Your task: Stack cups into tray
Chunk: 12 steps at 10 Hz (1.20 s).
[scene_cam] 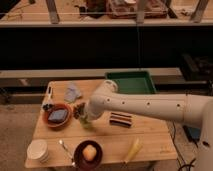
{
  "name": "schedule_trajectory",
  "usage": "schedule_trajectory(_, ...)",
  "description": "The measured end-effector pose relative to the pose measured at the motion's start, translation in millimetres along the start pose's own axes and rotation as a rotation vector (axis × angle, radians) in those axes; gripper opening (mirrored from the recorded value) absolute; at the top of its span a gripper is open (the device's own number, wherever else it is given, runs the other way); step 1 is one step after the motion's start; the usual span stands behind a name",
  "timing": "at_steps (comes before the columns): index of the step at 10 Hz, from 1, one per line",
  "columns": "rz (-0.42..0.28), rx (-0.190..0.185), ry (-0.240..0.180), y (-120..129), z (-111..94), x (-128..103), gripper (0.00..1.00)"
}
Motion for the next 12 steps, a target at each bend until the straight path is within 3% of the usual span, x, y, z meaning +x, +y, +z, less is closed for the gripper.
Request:
schedule_trajectory(2, -0.015, -0.014, 0.005, 4.1, 5.2, -0.5, 0.77)
schedule_trajectory(3, -0.025, -0.014, 0.007, 5.1, 2.5, -2.8, 0.80)
schedule_trajectory(6, -0.039, -0.017, 0.009, 3.3, -7.2, -8.7, 0.80)
schedule_trajectory(12, -0.011, -0.035, 0.021, 15.3, 3.9, -1.3, 0.80)
